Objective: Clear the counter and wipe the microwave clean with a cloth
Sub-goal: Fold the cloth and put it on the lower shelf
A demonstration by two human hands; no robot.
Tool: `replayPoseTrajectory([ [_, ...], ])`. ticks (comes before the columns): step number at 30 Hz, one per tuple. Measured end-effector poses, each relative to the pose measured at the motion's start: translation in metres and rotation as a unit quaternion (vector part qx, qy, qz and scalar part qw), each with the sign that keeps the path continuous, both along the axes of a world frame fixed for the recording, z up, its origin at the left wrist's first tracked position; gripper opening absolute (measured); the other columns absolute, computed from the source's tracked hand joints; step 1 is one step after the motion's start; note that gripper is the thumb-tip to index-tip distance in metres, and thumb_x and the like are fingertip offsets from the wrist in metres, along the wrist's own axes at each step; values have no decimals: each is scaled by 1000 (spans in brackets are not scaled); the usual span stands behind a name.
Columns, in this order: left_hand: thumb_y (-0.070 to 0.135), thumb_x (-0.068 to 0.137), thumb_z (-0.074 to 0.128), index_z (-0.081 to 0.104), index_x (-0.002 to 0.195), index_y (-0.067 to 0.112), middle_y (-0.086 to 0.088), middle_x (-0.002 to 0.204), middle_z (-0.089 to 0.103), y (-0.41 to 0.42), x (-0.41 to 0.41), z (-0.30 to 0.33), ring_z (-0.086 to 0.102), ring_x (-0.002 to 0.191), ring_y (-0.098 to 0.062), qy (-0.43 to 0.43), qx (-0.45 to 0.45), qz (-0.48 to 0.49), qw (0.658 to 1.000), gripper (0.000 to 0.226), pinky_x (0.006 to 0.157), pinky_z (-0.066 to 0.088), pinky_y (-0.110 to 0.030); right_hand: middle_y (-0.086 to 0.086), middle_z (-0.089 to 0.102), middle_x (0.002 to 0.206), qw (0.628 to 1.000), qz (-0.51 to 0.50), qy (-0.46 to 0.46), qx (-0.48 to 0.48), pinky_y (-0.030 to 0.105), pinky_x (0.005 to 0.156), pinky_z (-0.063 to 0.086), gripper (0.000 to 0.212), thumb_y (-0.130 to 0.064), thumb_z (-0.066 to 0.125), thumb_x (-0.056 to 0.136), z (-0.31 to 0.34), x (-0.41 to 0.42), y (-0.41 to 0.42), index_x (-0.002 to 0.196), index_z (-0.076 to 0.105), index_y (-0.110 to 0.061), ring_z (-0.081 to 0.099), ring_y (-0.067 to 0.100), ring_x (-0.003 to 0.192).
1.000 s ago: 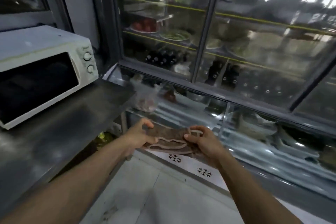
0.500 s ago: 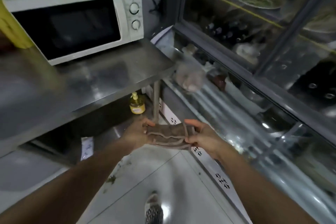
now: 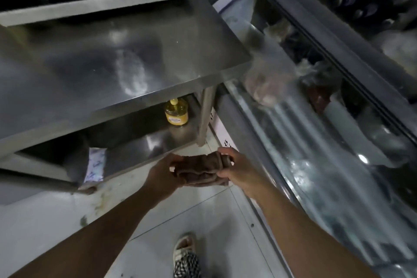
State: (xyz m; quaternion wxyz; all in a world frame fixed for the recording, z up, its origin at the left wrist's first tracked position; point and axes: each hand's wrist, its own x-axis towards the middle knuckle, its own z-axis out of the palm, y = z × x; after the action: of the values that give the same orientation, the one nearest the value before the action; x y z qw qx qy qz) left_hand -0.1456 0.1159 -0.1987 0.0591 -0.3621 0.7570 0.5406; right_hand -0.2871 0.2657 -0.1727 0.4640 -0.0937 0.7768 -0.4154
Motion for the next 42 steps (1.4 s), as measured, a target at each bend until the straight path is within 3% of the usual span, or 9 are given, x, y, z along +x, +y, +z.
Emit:
replayPoseTrajectory([
  [8,7,72,75,58,111,29,6,109,64,-29,-36,-122,65,91,-18,-18,-42,75,996,47,68,50,-20,-2,57,106,1000,-11,-1,-21,17,53,47,60,15,55,76,-137,-47,-63,124,53,-21,57,23,98],
  [12,9,75,73,58,116,28,8,113,62,-44,-52,-194,64,94,-19,-31,-61,104,992,48,73,47,-21,4,54,115,1000,3,8,-16,27,71,48,60,15,46,77,-215,-65,-86,126,50,-19,57,30,108],
  [15,6,76,69,57,112,31,12,108,62,-59,-68,-245,62,88,-13,-42,-86,115,989,46,62,42,-14,3,55,113,1000,24,9,-18,19,61,46,58,15,46,78,-268,-80,-108,125,50,-19,58,27,104],
  [20,-1,75,66,61,118,20,4,110,61,-97,-98,-316,57,105,-21,-53,-125,129,982,48,87,47,-27,7,53,130,998,44,34,-24,37,91,51,59,14,47,82,-342,-106,-152,129,47,-22,53,27,117],
  [23,3,77,64,61,117,22,-3,114,64,-117,-113,-351,58,106,-27,-50,-147,123,980,45,91,50,-36,8,50,131,996,70,39,-37,38,88,52,59,12,45,85,-374,-119,-177,131,43,-23,50,26,117],
  [25,2,76,65,61,115,24,-3,113,64,-129,-123,-371,59,106,-27,-45,-160,139,976,45,91,49,-33,8,47,134,994,79,57,-45,34,83,52,63,11,43,84,-390,-126,-192,136,38,-25,49,26,119],
  [33,12,74,69,48,129,30,-2,121,60,-149,-138,-415,60,107,-26,-92,-188,53,976,62,82,49,-30,6,19,155,975,186,119,-5,47,113,28,80,9,44,84,-427,-132,-216,149,12,-26,21,28,141],
  [37,10,74,71,50,124,27,-3,117,60,-137,-126,-403,59,95,-20,-93,-186,47,977,57,74,47,-27,1,12,157,970,214,117,7,44,113,29,87,8,52,80,-411,-122,-199,150,11,-24,18,27,143],
  [42,12,75,72,44,135,25,-2,130,52,-114,-111,-350,52,111,-22,-110,-153,56,981,67,82,41,-25,4,25,153,972,214,98,15,47,111,31,86,-2,61,81,-353,-110,-166,149,14,-26,28,28,138],
])
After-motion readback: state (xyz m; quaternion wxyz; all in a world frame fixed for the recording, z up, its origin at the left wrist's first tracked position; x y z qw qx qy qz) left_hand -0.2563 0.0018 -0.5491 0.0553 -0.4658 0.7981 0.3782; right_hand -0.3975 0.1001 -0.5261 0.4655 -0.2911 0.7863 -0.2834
